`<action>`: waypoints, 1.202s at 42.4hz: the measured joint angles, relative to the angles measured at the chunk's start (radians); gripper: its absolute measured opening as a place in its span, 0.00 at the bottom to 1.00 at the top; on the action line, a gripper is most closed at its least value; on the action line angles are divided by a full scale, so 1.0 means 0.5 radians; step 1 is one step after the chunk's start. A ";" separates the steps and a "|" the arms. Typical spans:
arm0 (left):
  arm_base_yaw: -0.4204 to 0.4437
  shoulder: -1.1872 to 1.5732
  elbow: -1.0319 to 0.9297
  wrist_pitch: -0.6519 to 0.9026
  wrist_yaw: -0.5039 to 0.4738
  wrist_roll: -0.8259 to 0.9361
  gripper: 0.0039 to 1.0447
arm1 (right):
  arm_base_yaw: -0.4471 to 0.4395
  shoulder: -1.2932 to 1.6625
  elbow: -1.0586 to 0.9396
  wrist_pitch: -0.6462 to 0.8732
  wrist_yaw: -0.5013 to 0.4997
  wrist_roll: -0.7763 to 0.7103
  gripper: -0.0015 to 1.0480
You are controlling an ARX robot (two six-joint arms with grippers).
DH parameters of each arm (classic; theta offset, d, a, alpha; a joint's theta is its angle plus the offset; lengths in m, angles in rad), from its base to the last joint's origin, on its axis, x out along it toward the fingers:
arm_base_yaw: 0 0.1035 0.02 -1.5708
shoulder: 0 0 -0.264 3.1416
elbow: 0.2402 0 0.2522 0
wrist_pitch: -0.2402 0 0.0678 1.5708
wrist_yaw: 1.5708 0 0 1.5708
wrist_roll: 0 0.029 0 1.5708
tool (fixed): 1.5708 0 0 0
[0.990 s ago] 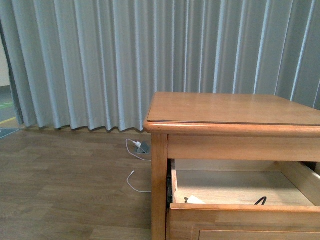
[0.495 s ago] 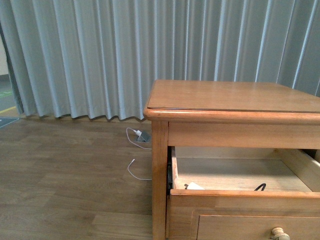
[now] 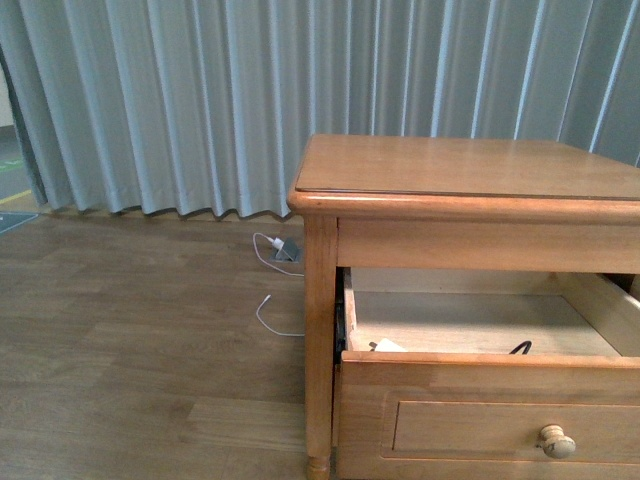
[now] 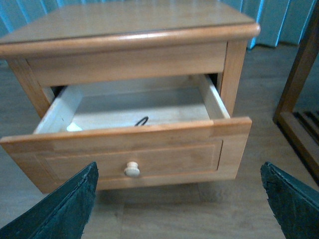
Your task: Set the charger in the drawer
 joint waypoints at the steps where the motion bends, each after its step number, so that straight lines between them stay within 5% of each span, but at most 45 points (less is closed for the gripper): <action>1: 0.000 0.000 0.000 0.000 0.000 0.000 0.33 | 0.008 0.058 0.016 -0.016 -0.005 0.020 0.92; 17: 0.000 0.000 0.000 0.000 0.000 0.000 0.96 | 0.227 1.345 0.352 0.434 -0.155 0.046 0.92; 31: 0.000 -0.001 0.000 0.000 0.000 0.002 0.95 | 0.202 2.439 0.738 0.897 -0.165 0.182 0.92; 51: 0.000 -0.002 0.000 0.000 0.000 0.002 0.95 | 0.157 3.154 1.174 1.295 -0.137 0.277 0.92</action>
